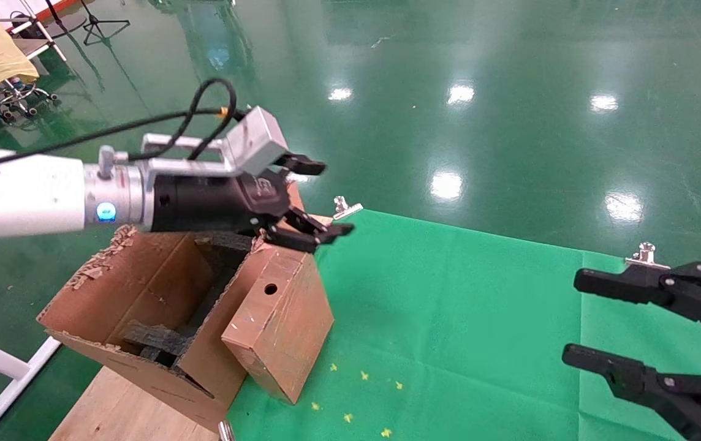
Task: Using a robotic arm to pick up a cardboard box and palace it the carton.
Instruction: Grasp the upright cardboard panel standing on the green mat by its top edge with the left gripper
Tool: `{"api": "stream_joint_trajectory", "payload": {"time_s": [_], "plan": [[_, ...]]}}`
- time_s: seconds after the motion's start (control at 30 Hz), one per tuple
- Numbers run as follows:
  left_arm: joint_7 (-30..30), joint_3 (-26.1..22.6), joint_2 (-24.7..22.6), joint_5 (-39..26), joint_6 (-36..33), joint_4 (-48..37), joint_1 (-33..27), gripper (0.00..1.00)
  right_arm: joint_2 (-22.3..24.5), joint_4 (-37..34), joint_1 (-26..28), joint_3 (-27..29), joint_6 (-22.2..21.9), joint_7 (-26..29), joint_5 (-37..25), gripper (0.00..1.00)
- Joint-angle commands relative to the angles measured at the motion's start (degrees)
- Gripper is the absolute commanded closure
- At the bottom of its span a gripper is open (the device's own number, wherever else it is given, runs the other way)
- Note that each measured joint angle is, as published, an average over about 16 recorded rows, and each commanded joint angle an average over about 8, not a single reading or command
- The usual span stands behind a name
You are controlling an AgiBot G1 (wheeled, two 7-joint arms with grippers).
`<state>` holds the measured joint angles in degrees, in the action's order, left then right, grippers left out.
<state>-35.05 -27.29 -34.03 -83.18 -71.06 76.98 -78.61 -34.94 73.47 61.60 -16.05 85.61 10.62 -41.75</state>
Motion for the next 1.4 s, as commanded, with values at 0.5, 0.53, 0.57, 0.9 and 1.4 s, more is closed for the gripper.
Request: {"api": "stream_joint_trajectory", "payload": {"time_s": [0.5,0.53,0.57,0.9,1.4], "plan": [[-30.7,-7.98,-1.24,-15.36,-12.78,-0.08,-10.47,0.0,0.03,-0.01,0.02,-0.07,-0.02,-0.03,0.04,1.0],[-31.25,-8.21,-1.33,-15.52,-13.21,-0.06,-10.51,0.0,0.03,-0.01,0.02,-0.07,-0.03,-0.04,0.05,1.0],[-31.73,-8.42,-1.42,-15.67,-13.55,-0.05,-10.55,0.0,0.03,-0.01,0.02,-0.07,-0.03,-0.04,0.05,1.0],[-33.4,-10.5,-1.86,-16.79,-15.4,0.13,-10.04,0.0,0.04,-0.01,0.03,-0.11,-0.05,-0.06,0.08,1.0],[-32.13,-12.18,-2.32,-16.95,-14.15,0.5,-8.14,0.31,0.07,-0.02,0.02,-0.14,-0.07,-0.08,0.08,0.43]]}}
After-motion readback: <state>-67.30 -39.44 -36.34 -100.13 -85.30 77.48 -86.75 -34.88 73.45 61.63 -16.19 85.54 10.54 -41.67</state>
